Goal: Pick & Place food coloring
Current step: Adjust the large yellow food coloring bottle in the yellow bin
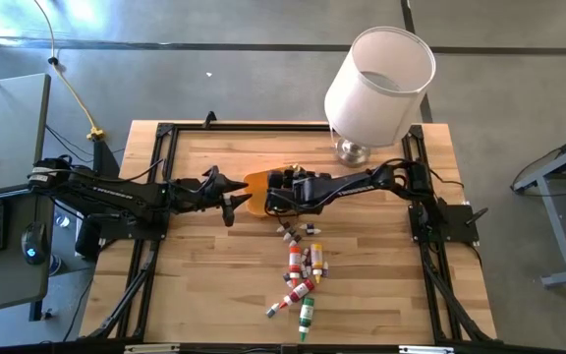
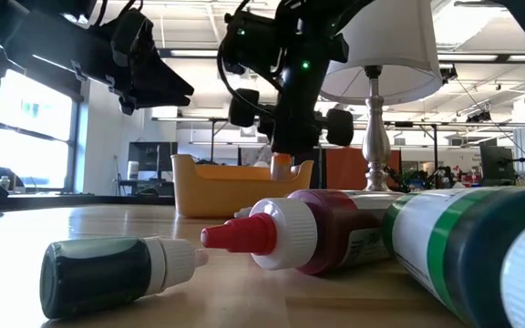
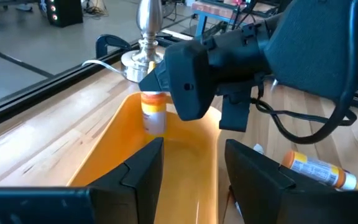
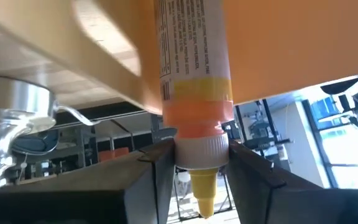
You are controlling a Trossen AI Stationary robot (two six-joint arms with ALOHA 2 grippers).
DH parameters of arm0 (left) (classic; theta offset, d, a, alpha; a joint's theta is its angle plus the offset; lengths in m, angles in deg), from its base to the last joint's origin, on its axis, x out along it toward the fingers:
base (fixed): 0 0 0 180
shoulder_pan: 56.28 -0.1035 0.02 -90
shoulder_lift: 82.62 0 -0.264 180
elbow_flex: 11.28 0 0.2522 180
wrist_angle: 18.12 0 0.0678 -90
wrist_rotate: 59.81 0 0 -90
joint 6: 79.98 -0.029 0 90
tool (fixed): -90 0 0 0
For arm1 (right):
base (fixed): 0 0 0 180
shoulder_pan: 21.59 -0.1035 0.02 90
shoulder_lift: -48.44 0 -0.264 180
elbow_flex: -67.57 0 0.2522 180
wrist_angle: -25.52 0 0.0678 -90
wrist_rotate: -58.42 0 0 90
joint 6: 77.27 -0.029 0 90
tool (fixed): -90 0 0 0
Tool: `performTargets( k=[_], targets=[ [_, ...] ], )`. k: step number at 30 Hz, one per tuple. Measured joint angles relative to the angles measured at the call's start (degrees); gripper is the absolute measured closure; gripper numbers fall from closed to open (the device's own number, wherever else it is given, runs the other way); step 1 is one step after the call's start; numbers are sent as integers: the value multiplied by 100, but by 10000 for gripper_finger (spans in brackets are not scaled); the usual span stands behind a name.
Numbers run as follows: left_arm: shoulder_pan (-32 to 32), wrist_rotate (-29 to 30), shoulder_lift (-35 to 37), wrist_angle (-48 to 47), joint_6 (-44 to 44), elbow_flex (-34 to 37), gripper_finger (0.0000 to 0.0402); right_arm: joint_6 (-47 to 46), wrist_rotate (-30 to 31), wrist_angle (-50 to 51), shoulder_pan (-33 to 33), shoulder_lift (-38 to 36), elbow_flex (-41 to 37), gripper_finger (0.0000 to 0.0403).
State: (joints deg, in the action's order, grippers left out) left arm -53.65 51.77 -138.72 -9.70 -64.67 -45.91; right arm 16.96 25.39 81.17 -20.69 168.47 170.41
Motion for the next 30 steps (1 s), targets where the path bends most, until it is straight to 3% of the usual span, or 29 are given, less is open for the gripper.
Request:
performTargets(
  k=[14,24,30],
  targets=[
    [0,-138,0,137,-2,-2,232,-311,81,-167,-67,343,17,278],
    [0,-196,0,138,-160,-2,232,-550,-297,-291,-127,378,13,223],
    [0,-199,0,132,-175,-2,232,-520,-26,-287,-133,389,9,213]
  ],
)
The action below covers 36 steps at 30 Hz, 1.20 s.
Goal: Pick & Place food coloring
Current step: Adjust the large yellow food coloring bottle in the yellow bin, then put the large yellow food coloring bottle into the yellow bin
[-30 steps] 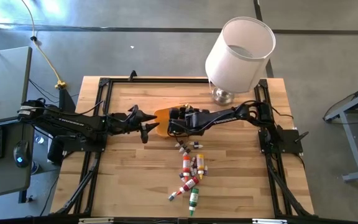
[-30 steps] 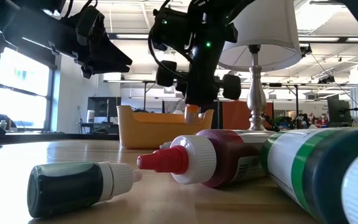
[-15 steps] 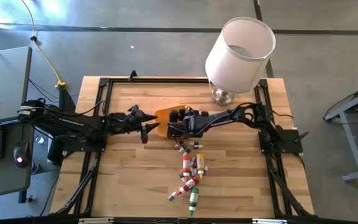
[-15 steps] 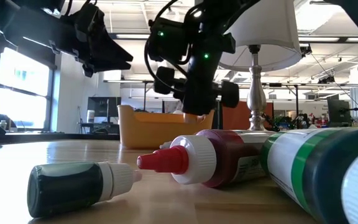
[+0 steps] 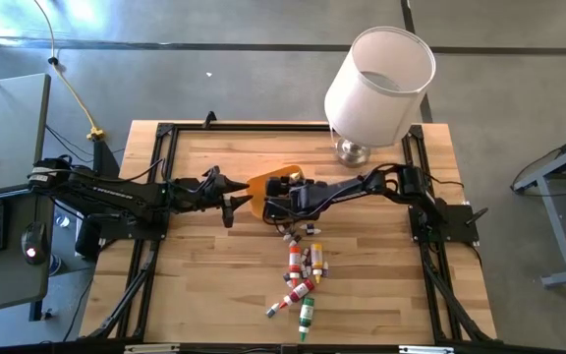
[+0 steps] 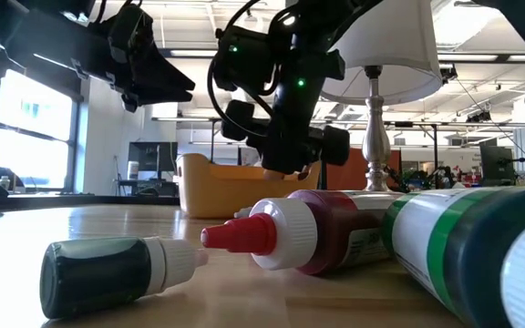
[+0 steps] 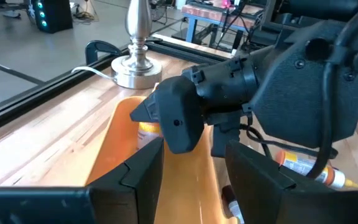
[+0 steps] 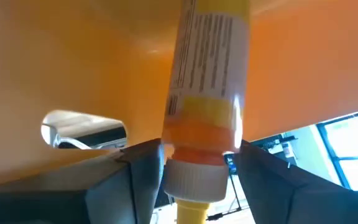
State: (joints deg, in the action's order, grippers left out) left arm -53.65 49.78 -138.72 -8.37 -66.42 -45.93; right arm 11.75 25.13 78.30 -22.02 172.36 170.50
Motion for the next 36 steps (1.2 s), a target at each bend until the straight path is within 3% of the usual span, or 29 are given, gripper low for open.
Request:
performTargets(
  k=[21,36],
  targets=[
    [0,-11,0,-2,2,0,232,-114,497,-71,-7,-4,0,225],
    [-2,-131,-2,-5,21,2,232,-1465,1553,-83,-4,-244,-9,225]
  ],
)
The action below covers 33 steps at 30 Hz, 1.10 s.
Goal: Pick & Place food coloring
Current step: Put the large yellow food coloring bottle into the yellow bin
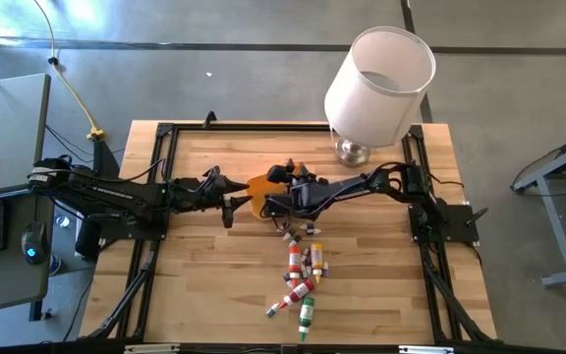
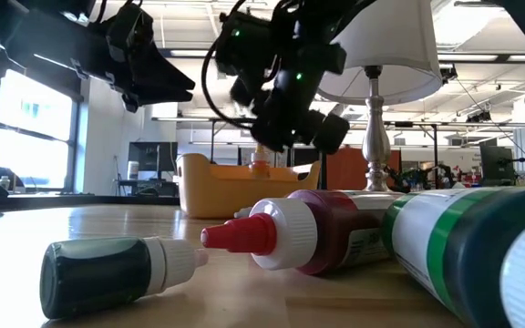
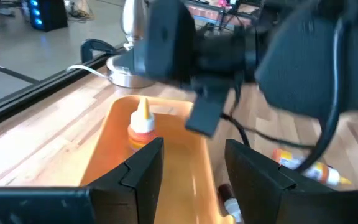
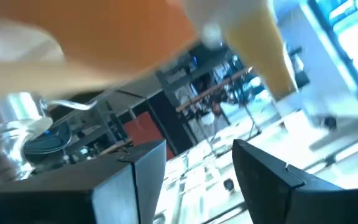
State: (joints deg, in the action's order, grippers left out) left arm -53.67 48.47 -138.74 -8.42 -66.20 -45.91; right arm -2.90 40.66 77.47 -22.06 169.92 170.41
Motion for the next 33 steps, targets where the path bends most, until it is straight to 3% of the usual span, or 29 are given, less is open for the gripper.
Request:
performTargets(
  k=[4,7,9,12,17,21,27,33],
  targets=[
    [2,-130,0,-6,7,0,232,-905,173,488,20,-239,0,226],
    [2,-223,0,-4,17,0,232,-2129,-75,1027,50,-487,2,230],
    [2,-279,0,-4,14,0,232,-3223,-584,1543,85,-660,2,231],
    [2,-281,2,-86,-2,0,232,-4982,-1919,2251,130,-972,2,231],
    [1,-58,2,-545,4,2,232,-7188,-3596,2641,173,-1440,2,231],
    [2,-67,0,-738,23,2,232,-7791,-4526,2640,139,-1709,4,232],
    [2,-302,61,-665,22,2,232,-7902,-6927,2202,-67,-1749,11,249],
    [2,-359,160,-701,46,2,232,-7738,-7307,2145,-483,-1747,11,264]
  ],
)
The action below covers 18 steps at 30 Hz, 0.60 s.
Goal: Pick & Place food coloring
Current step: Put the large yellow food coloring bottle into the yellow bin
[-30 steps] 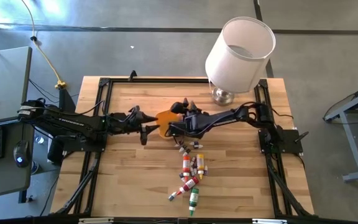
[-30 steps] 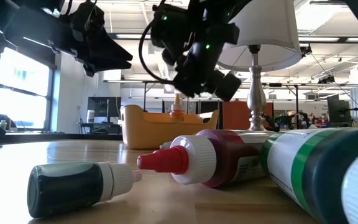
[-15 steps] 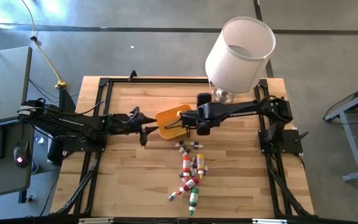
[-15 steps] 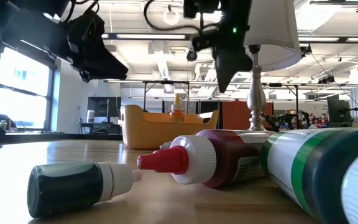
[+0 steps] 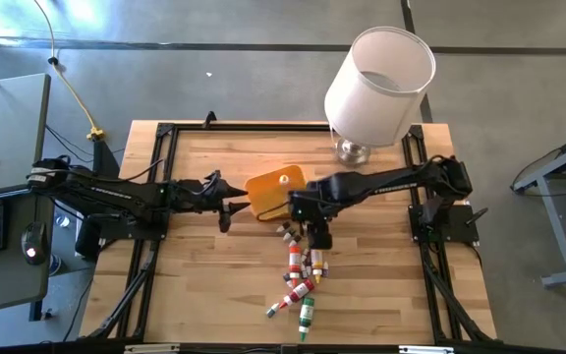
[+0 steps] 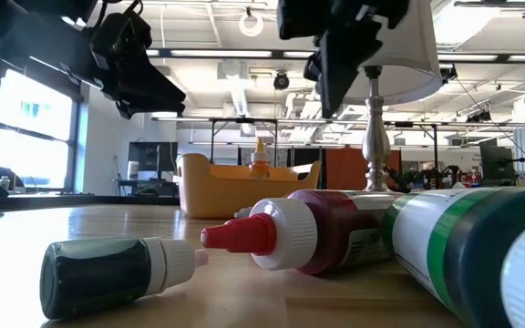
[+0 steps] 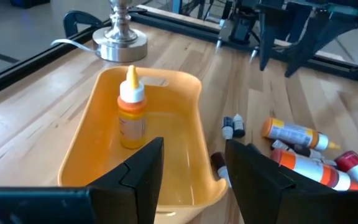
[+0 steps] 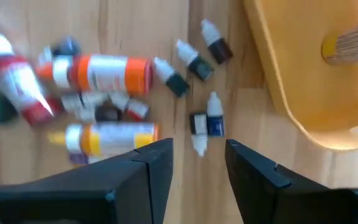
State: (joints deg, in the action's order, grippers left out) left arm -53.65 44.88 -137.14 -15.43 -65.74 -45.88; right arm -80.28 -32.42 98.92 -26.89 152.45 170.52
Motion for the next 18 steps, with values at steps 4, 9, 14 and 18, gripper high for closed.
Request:
performTargets(
  k=[4,9,14,18],
  targets=[
    [0,-32,8,-10,0,0,232,786,-312,-677,-336,9,-316,262],
    [0,-26,8,-11,0,0,232,1500,-855,-1825,-701,26,-1099,258],
    [0,-23,8,6,0,0,232,1729,-825,-1882,-923,26,-1364,258],
    [0,104,8,7,-2,0,232,2162,-880,-1899,-1130,26,-1399,257]
  ],
)
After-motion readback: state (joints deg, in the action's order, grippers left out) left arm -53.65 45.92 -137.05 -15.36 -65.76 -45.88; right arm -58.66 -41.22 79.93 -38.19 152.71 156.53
